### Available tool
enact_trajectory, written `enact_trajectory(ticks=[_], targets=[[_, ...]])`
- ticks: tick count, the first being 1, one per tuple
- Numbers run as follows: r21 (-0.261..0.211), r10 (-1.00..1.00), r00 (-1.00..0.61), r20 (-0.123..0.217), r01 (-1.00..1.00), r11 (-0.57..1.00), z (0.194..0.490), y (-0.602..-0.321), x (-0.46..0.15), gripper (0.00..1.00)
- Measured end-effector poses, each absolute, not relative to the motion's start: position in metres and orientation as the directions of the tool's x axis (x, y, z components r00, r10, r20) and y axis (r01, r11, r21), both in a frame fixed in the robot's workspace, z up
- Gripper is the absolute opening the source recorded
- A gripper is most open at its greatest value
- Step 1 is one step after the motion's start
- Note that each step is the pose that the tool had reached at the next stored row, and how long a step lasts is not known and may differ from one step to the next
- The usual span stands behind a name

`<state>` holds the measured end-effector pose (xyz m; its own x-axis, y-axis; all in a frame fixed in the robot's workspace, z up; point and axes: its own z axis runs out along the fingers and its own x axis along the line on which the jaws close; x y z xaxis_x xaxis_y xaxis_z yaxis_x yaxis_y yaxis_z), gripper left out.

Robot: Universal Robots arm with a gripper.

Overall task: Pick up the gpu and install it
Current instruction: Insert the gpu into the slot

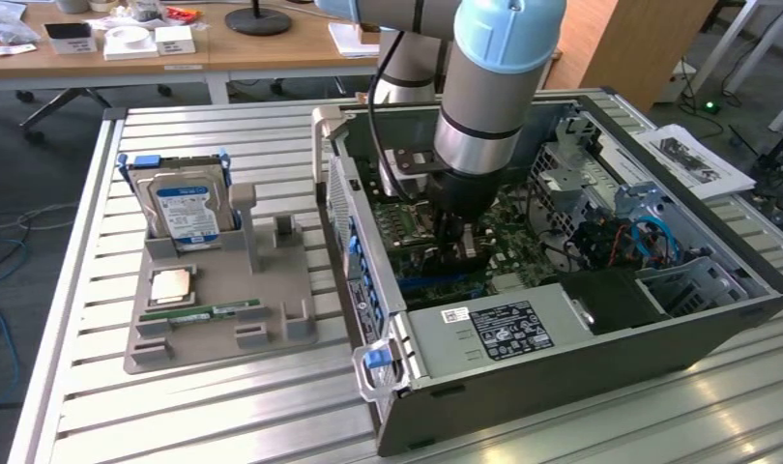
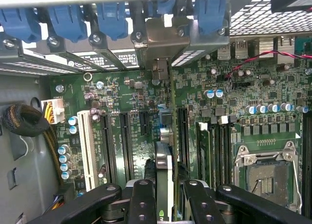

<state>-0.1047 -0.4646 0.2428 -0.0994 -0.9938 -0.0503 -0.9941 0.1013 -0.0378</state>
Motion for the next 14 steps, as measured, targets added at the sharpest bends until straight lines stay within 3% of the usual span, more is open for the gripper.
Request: enact_trajectory(ticks=[14], targets=[[-0.041, -0.994, -0.099, -0.050, -0.994, 0.101, 0.2406, -0.4646, -0.1053, 0.27]])
